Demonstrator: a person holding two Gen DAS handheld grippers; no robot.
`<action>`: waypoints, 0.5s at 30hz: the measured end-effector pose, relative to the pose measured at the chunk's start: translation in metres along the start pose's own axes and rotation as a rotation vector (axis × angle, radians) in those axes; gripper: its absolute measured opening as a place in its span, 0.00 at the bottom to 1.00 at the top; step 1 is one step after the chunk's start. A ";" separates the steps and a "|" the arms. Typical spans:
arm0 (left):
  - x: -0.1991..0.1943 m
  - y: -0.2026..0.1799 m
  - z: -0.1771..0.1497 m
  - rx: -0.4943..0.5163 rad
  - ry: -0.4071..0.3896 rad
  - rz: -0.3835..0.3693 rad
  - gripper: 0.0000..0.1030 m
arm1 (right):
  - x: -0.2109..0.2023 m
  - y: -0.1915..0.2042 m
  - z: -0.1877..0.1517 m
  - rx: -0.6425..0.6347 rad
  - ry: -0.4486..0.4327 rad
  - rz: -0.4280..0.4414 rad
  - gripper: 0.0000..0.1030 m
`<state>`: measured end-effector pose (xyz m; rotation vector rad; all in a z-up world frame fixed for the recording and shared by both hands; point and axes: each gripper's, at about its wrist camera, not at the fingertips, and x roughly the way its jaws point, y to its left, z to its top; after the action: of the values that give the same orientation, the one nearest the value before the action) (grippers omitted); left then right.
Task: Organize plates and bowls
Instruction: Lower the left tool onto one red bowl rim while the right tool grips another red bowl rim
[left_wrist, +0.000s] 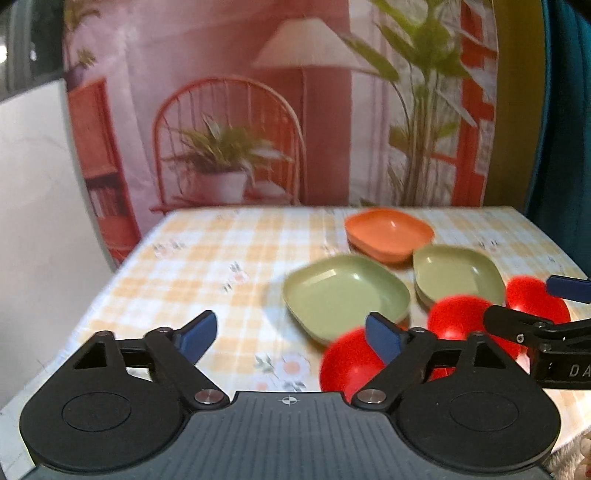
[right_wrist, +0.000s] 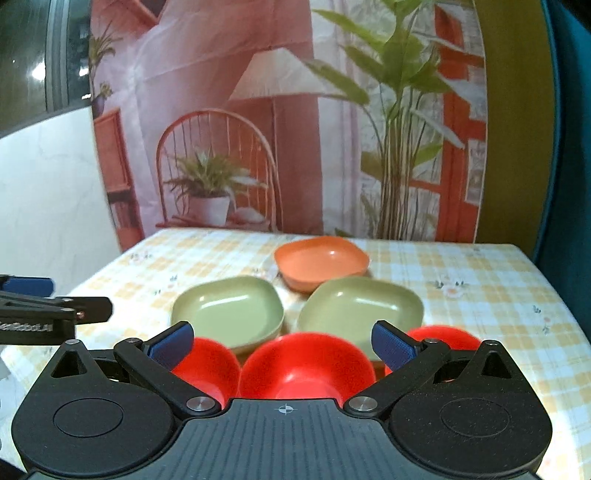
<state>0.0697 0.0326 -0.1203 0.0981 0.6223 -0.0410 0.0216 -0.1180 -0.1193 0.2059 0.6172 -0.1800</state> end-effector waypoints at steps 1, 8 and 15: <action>0.004 0.002 -0.002 -0.006 0.016 -0.016 0.77 | 0.001 0.001 -0.003 -0.002 0.015 0.007 0.94; 0.022 0.016 -0.017 -0.105 0.081 -0.136 0.56 | 0.009 0.008 -0.014 -0.008 0.099 0.033 0.76; 0.031 0.012 -0.024 -0.105 0.110 -0.169 0.41 | 0.015 0.010 -0.016 -0.009 0.137 0.076 0.65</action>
<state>0.0818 0.0466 -0.1567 -0.0547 0.7407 -0.1673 0.0266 -0.1064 -0.1395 0.2339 0.7453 -0.0899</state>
